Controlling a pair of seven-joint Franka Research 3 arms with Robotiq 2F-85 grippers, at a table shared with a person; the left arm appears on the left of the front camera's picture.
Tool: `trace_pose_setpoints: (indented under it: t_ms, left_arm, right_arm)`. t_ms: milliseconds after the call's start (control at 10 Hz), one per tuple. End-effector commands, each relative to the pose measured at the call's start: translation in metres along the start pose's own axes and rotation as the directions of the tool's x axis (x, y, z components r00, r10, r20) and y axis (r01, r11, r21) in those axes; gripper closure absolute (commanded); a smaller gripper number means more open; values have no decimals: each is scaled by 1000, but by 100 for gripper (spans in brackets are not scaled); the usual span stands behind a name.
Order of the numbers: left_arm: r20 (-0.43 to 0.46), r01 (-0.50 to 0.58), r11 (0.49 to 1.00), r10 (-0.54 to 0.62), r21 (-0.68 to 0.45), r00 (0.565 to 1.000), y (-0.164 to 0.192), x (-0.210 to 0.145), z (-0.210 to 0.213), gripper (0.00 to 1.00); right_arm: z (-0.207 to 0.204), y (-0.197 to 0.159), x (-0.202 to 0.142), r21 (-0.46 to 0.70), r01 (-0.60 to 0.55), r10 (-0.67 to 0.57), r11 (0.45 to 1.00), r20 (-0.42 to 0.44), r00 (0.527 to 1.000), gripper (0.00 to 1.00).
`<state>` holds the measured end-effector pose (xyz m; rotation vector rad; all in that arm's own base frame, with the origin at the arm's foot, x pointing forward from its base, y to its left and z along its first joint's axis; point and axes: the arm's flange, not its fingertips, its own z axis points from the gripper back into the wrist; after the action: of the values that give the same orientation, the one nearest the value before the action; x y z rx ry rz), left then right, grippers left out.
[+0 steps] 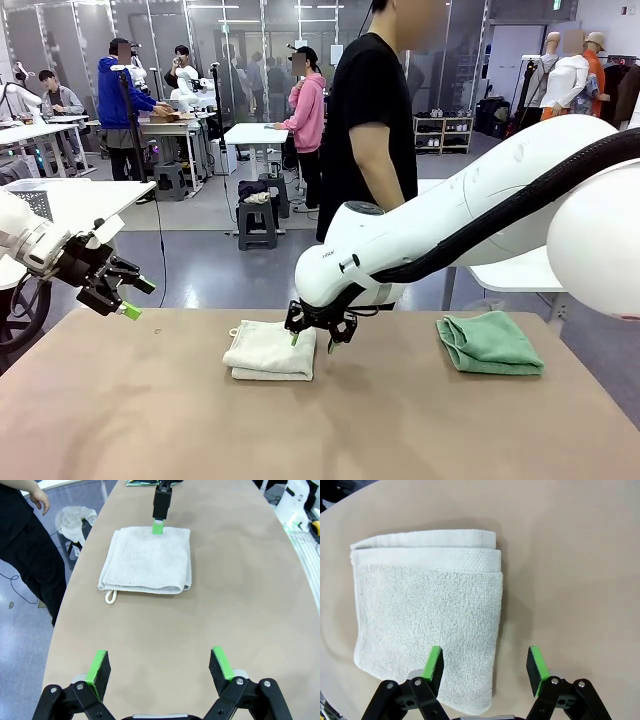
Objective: Fold the towels and place them in the basket.
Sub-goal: Stack the folded Towel with hook on the right side of the table.
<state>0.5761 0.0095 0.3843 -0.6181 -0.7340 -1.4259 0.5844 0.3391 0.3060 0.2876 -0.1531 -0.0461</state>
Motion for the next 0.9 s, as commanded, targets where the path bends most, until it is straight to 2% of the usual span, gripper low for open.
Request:
trace_pose_setpoints:
  t_ms: [0, 300, 400, 500, 600, 700, 800]
  left_arm:
    - [1, 1, 1000, -1, 2, 1000, 0, 1, 1, 13]
    - [1, 1, 1000, -1, 2, 1000, 0, 1, 1, 13]
    - [1, 1, 1000, -1, 2, 1000, 0, 1, 1, 13]
    - [1, 1, 1000, -1, 2, 1000, 0, 1, 1, 13]
    - [1, 1, 1000, -1, 2, 1000, 0, 1, 1, 13]
    - [1, 1, 1000, -1, 2, 1000, 0, 1, 1, 13]
    - [1, 1, 1000, -1, 2, 1000, 0, 1, 1, 13]
  right_arm:
    - [-8, 4, 3, 14, 35, -35, 999, 26, 999, 16]
    - [-10, 7, 6, 33, 33, -35, 999, 38, 999, 16]
    - [-11, 9, 6, 38, 11, -12, 999, 37, 999, 19]
    - [-11, 9, 7, 37, 23, -24, 999, 28, 999, 36]
    - [-12, 10, 8, 35, 28, -29, 999, 25, 999, 39]
    - [-13, 9, 9, 34, 33, -34, 999, 21, 999, 55]
    - [-14, 8, 9, 29, 36, -36, 999, 19, 999, 58]
